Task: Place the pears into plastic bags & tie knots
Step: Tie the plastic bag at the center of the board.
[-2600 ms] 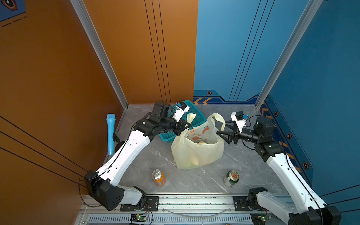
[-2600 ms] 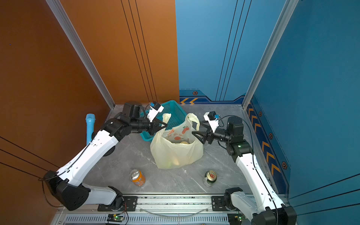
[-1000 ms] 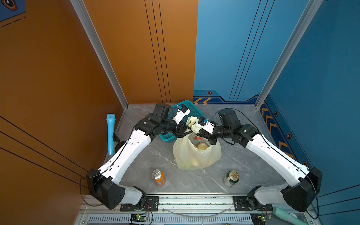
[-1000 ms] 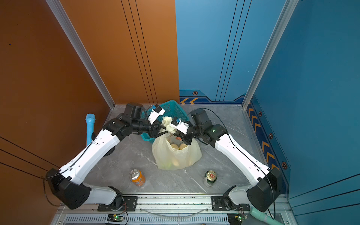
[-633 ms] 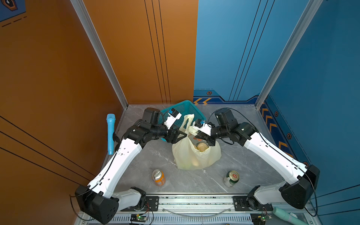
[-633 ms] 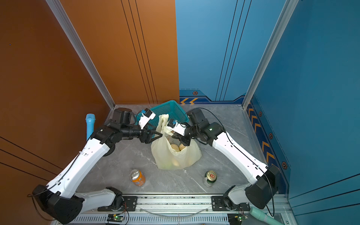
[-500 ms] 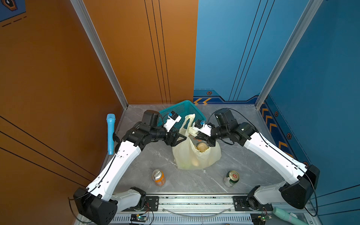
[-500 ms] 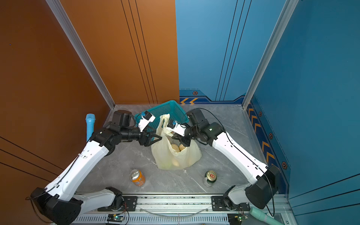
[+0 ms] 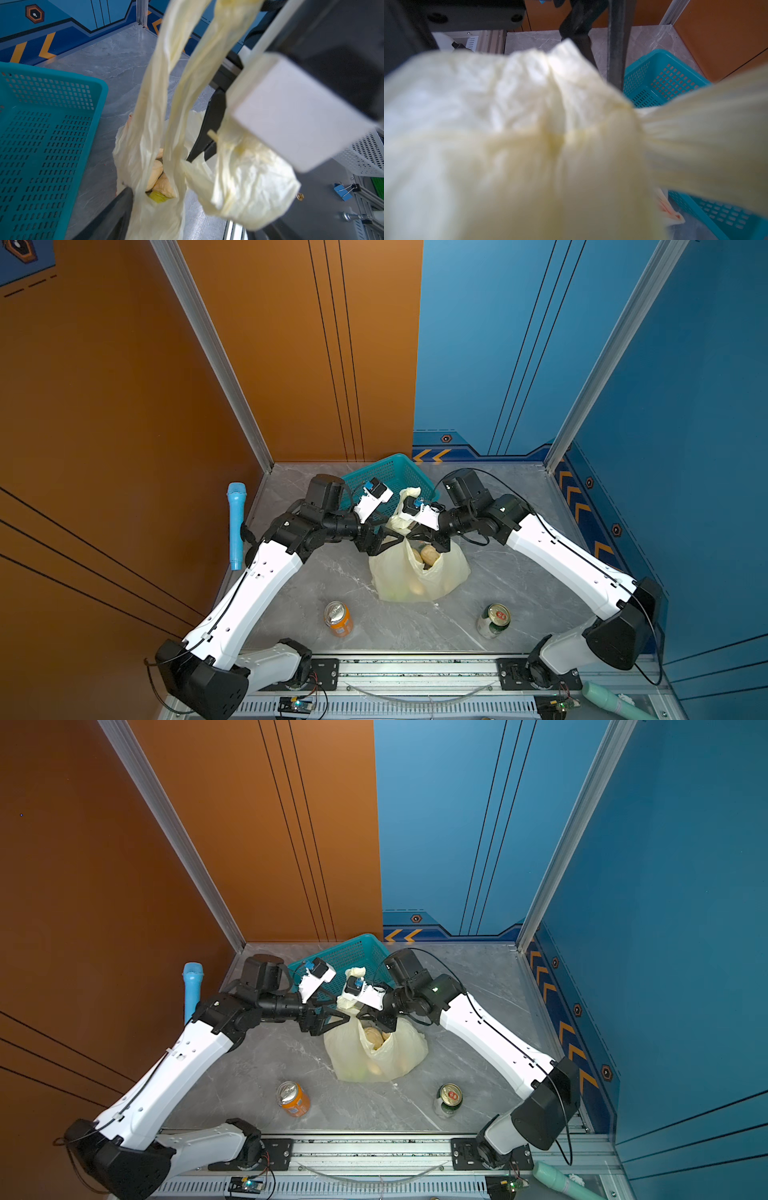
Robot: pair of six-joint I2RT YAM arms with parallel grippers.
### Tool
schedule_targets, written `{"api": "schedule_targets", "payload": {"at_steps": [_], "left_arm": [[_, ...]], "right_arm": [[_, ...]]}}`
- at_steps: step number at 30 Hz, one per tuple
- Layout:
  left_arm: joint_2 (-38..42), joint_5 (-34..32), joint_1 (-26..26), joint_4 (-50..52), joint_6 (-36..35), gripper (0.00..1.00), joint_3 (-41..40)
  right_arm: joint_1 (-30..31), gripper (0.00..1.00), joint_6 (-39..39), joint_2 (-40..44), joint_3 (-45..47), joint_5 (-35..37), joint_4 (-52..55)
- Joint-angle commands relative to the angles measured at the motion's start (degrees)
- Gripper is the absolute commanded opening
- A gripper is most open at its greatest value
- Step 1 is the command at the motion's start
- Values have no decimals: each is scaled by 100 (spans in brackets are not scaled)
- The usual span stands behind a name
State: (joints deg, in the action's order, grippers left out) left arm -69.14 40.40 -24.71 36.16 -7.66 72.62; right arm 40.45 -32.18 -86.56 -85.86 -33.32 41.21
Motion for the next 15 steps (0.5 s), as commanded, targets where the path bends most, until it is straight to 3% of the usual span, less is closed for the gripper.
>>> {"api": "schedule_targets", "payload": {"at_steps": [1,5,10,12,15], "left_arm": [[-114,-9,5,-332,72,80,125],[-333,-103,136,-597,297,81,171],[-603,406,167,-700,284,82,262],[-675,735,176,-854,289,75,244],[-770,1068,182,-1080,369,51,211]], "right_arm": [[137,0,-64,-36,-176,-69,203],[148,0,-65,-19,-141,-53,192],[114,0,108,25,-101,114,42],[72,0,196,59,-58,178,-54],[18,0,343,160,51,352,-218]]}}
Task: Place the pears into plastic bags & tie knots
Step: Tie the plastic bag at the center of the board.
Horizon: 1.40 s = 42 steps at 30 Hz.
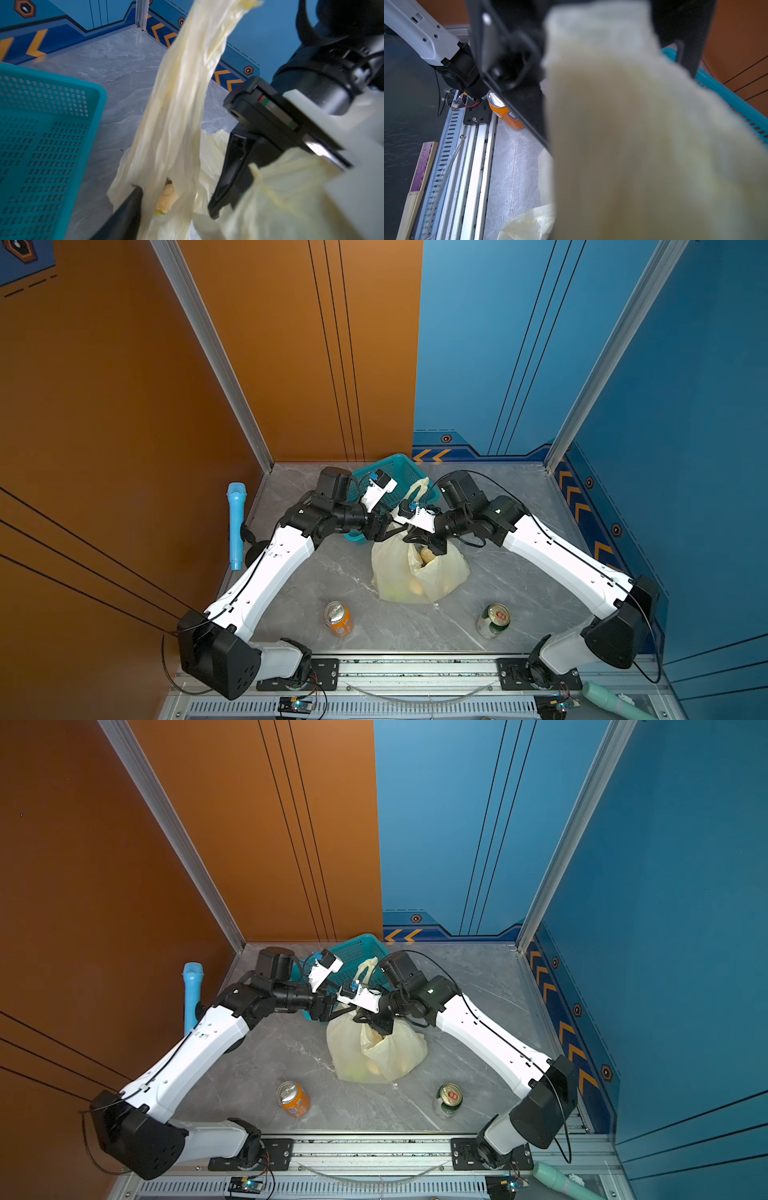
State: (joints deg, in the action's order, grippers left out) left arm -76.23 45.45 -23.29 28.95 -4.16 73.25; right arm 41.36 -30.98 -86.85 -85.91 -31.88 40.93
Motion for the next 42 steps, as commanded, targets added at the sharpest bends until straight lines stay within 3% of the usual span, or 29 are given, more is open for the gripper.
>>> {"api": "schedule_targets", "payload": {"at_steps": [1,2,3,6,12,21,28,31,38,42], "left_arm": [[-91,600,50,-410,46,45,141],[-117,637,61,-466,79,39,131],[-137,632,78,-516,123,40,131],[-139,372,122,-528,222,66,154],[-23,-50,142,-581,245,84,195],[-287,396,114,-575,236,85,325],[-192,-247,240,-295,23,99,222],[-246,-265,268,-258,-62,99,189],[-797,449,257,-356,-171,98,365],[-1029,508,215,-644,-104,98,452]], "right_arm": [[-76,0,246,224,77,228,-195],[-76,0,280,274,112,279,-190],[-76,0,333,333,156,369,-207],[-353,0,433,549,258,610,-176],[-474,0,419,834,384,788,-173],[-357,0,37,390,1,622,102],[-326,0,-83,51,-229,786,109],[-322,0,-84,-22,-285,738,89],[-331,0,4,-9,-280,1056,48],[-398,0,93,109,-226,1245,29]]}}
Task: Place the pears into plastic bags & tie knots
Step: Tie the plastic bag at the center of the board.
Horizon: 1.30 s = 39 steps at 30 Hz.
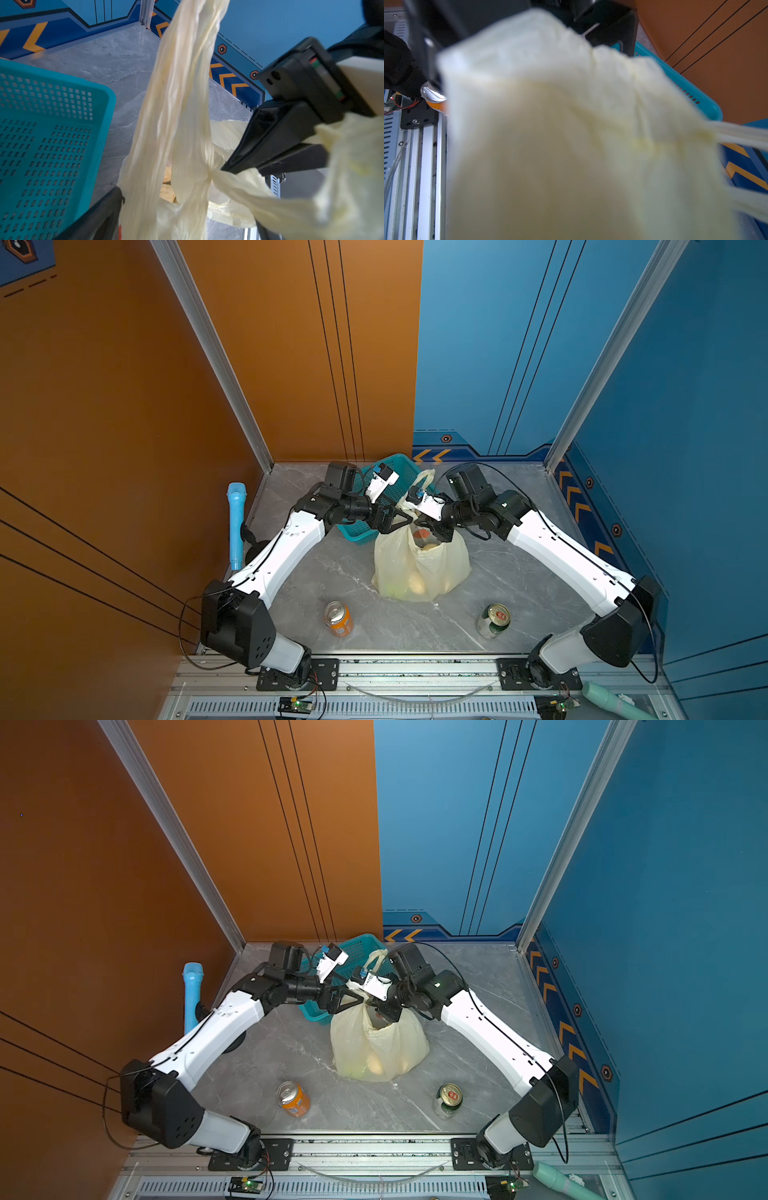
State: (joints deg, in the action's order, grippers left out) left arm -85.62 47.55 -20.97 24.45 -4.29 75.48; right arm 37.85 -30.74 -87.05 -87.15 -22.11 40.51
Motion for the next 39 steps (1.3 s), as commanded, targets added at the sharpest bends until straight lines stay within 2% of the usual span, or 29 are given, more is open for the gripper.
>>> {"api": "schedule_targets", "payload": {"at_steps": [1,7,13,19,27,33,37,38,39], "left_arm": [[-148,352,-36,-277,-91,98,247],[-301,885,-113,-909,129,98,204],[-585,1090,-152,-804,146,98,436],[-495,1086,-241,-643,82,98,270],[186,866,-115,-573,21,98,-244],[371,861,-73,-546,23,100,-370],[393,796,-82,-552,58,94,-337],[389,731,-83,-555,66,90,-333],[397,672,-65,-555,71,81,-337]], "right_arm": [[-66,0,89,171,-71,296,64],[-340,0,176,411,211,270,-36],[-742,0,177,655,514,-494,-107],[-666,0,-246,536,375,-1306,27],[-467,0,-496,4,-159,-1389,310],[-294,0,-668,-280,-429,-1548,496],[-213,0,-776,-389,-557,-1640,648],[-203,0,-808,-384,-544,-1703,651],[-190,0,-823,-367,-535,-1738,647]]}}
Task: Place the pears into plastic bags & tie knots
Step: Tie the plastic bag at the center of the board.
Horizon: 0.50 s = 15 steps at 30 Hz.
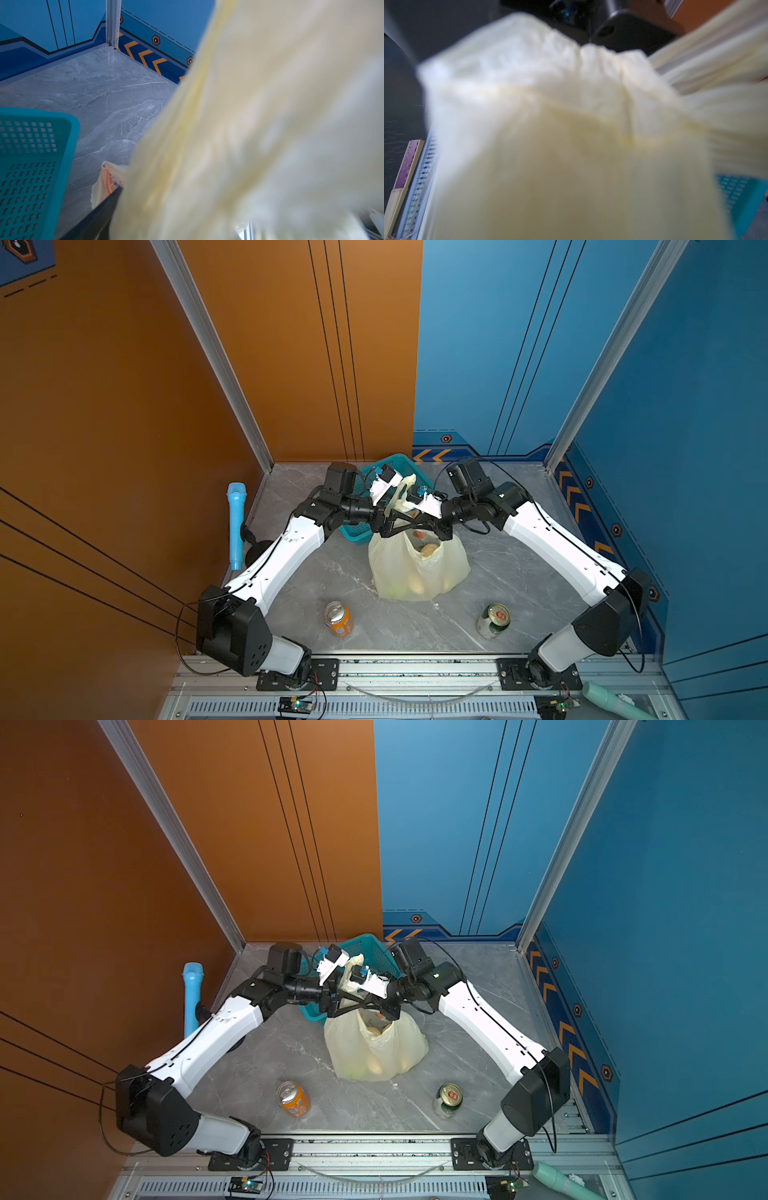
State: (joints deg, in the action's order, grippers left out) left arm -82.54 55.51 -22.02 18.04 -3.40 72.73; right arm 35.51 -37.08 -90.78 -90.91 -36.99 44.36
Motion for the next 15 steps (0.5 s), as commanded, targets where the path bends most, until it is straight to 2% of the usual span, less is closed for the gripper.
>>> {"api": "schedule_targets", "payload": {"at_steps": [1,4,6,9,12,15], "left_arm": [[94,-149,55,90,-9,72,-68],[194,-154,92,-2,-3,41,-171],[300,-137,110,-115,-12,28,-294],[433,-72,136,-252,-10,12,-414],[540,28,137,-345,21,5,-478],[579,126,128,-403,50,1,-481]], "right_arm": [[49,0,-194,16,-146,-239,258],[40,0,-91,56,-114,-80,219],[-13,1,87,129,-78,-32,148],[-153,28,574,409,63,-123,-83],[-385,53,1217,862,347,-328,-550],[-640,64,2488,1193,565,-368,-1506]]}}
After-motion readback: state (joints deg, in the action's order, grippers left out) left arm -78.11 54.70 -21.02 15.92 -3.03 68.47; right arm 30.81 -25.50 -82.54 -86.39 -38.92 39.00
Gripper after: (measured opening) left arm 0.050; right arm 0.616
